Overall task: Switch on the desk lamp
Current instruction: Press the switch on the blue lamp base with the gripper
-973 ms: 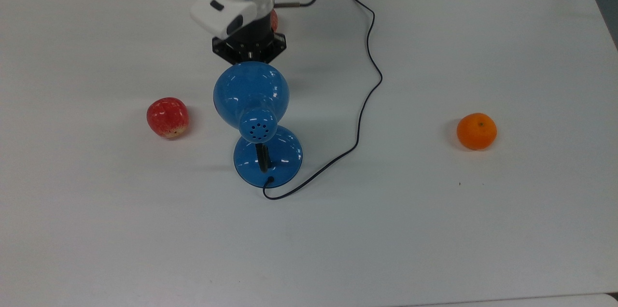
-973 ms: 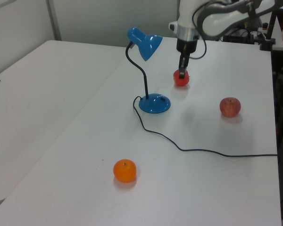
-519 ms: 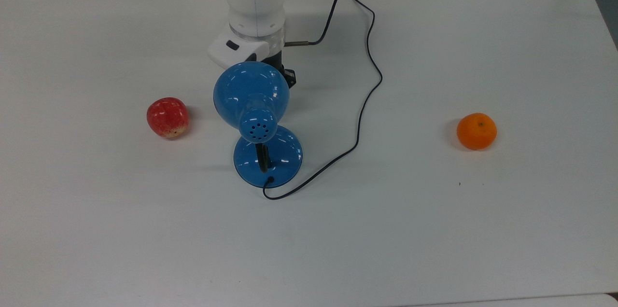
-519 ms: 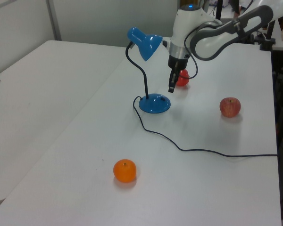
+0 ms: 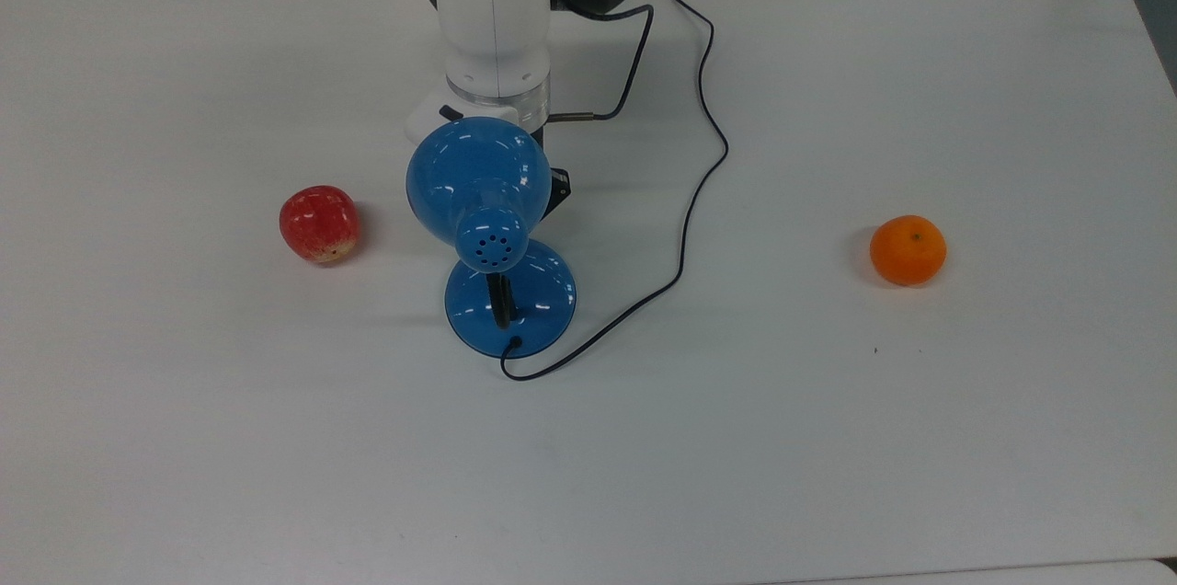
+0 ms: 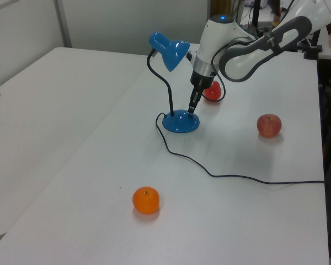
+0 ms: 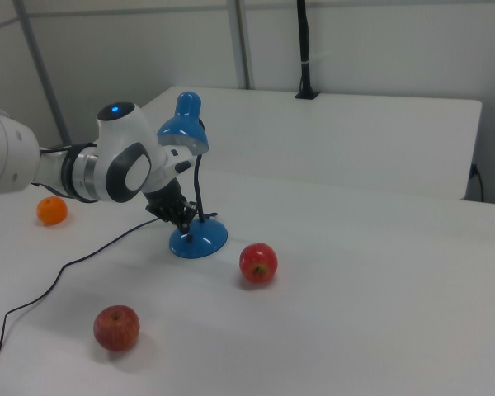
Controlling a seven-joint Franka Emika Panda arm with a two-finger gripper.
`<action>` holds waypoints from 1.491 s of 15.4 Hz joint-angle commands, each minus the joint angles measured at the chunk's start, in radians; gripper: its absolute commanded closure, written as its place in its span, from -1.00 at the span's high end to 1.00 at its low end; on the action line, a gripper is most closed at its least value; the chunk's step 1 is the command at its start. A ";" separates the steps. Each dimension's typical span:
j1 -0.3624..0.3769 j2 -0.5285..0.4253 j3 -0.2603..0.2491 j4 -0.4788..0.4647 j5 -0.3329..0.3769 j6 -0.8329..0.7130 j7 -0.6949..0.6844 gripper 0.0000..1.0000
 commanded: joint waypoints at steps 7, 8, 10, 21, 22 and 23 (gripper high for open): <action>0.006 0.043 -0.004 0.002 0.012 0.087 0.029 -1.00; 0.006 0.046 -0.004 0.002 0.006 0.087 0.029 -1.00; 0.004 0.053 -0.004 0.002 0.003 0.089 0.029 -1.00; -0.001 0.065 -0.005 0.001 0.001 0.121 0.029 -1.00; -0.001 0.053 -0.005 -0.004 0.001 0.115 0.033 -1.00; -0.001 0.034 -0.004 -0.004 0.001 0.078 0.045 -1.00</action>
